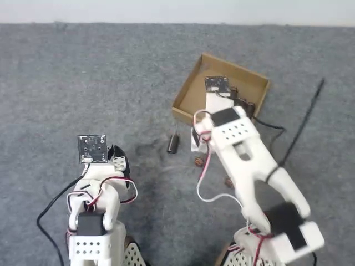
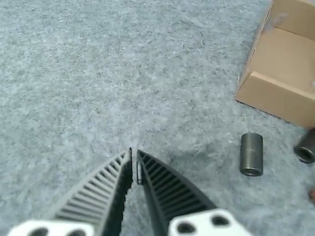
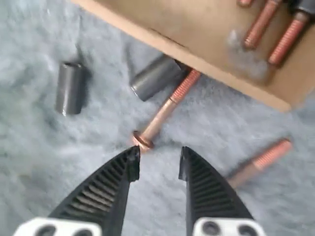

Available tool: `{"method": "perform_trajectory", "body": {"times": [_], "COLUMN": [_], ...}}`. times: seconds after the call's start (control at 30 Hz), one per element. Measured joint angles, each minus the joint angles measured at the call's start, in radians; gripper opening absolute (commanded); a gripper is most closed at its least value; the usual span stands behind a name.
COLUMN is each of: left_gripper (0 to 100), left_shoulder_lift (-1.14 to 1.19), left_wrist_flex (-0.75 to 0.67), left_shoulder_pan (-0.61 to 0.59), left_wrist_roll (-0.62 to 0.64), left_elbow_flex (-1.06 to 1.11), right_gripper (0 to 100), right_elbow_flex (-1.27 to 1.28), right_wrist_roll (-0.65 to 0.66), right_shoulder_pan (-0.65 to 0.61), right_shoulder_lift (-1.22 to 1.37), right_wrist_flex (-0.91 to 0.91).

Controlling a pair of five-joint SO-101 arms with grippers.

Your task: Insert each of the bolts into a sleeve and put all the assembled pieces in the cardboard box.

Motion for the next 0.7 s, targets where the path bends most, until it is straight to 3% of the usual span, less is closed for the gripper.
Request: {"method": "perform_trajectory", "body": {"times": [0.3, 0.7], "left_gripper": [1, 1], "left_shoulder_lift": [0.0, 0.0], "left_wrist_flex": [0.0, 0.0], "left_shoulder_pan": [0.0, 0.0], "left_wrist_roll": [0.0, 0.0], "left_elbow_flex": [0.0, 0.0], "right_gripper": [12.3, 12.3], "right_elbow_flex": [-0.127, -0.13], "right_wrist_roll": [-0.137, -0.157], "right_shoulder_pan": [0.002, 0.008], "right_shoulder_lift": [0.178, 0.358], "right_wrist_flex": [-0.064, -0.269]}}
